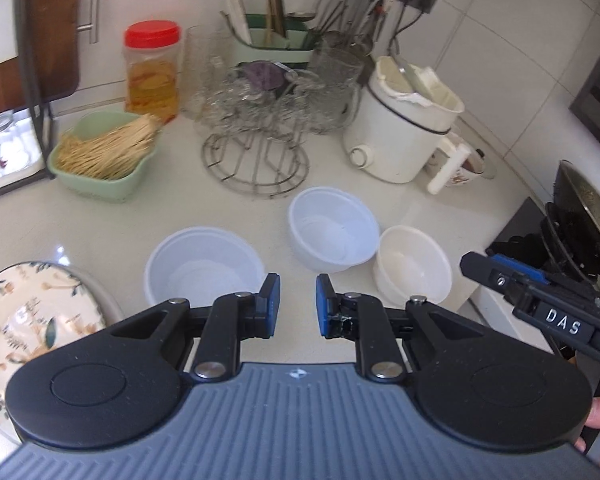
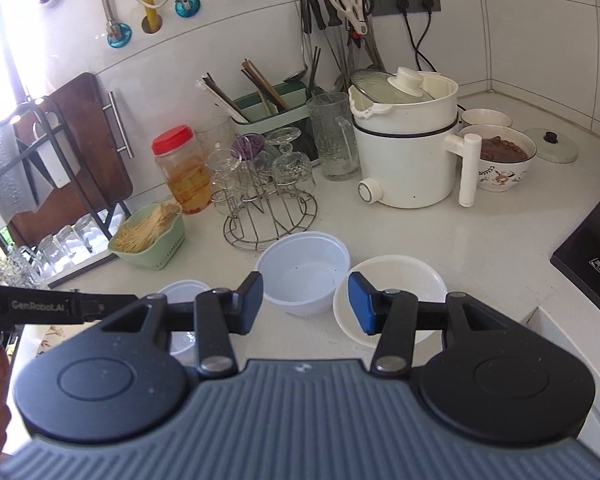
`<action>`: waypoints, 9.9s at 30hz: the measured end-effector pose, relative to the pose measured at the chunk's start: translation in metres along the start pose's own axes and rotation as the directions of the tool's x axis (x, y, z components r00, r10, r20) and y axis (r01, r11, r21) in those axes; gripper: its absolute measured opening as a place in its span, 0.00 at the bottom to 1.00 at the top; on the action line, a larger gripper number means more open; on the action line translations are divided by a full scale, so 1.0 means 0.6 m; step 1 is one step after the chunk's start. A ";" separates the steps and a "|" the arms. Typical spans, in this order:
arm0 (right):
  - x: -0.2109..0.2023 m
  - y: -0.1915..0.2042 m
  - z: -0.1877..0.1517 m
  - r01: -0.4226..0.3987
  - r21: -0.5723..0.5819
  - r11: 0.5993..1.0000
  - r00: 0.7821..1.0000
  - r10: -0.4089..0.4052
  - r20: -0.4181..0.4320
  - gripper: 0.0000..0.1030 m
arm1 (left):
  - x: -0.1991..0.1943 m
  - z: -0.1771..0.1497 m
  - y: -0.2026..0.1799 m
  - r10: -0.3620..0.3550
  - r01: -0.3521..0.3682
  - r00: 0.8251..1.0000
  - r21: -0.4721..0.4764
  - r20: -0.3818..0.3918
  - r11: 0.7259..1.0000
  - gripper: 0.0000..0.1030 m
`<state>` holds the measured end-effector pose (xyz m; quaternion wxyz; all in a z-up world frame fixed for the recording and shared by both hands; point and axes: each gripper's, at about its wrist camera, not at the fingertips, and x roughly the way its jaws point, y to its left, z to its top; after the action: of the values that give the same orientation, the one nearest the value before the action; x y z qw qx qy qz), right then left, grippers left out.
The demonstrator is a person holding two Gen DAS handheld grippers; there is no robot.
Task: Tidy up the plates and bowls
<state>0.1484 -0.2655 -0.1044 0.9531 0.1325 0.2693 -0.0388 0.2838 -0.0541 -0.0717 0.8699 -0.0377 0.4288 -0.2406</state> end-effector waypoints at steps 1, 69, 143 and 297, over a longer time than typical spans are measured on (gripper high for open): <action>0.001 -0.001 0.000 0.003 -0.003 1.000 1.000 -0.003 0.000 0.49 | 0.004 0.002 -0.004 -0.003 0.003 1.000 0.005 0.000 1.000 0.20; 0.360 -0.074 0.072 -0.113 -0.075 0.991 0.923 0.076 -0.377 0.11 | 0.326 0.107 0.009 0.068 -0.113 0.968 -0.179 -0.243 0.977 0.26; 0.315 0.163 0.055 -0.414 -0.167 0.895 0.834 0.299 -0.464 0.13 | 0.116 0.035 0.164 0.291 -0.336 0.942 -0.433 -0.168 0.836 0.27; 0.216 -0.209 0.008 0.090 0.116 0.989 0.952 -0.051 -0.303 0.16 | 0.348 0.083 -0.168 -0.045 0.064 0.950 0.050 -0.308 0.997 0.17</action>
<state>0.2428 -0.3877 -0.1972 0.8888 0.1883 0.4121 -0.0696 0.3907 -0.2439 -0.1651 0.7866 0.0143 0.5501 -0.2801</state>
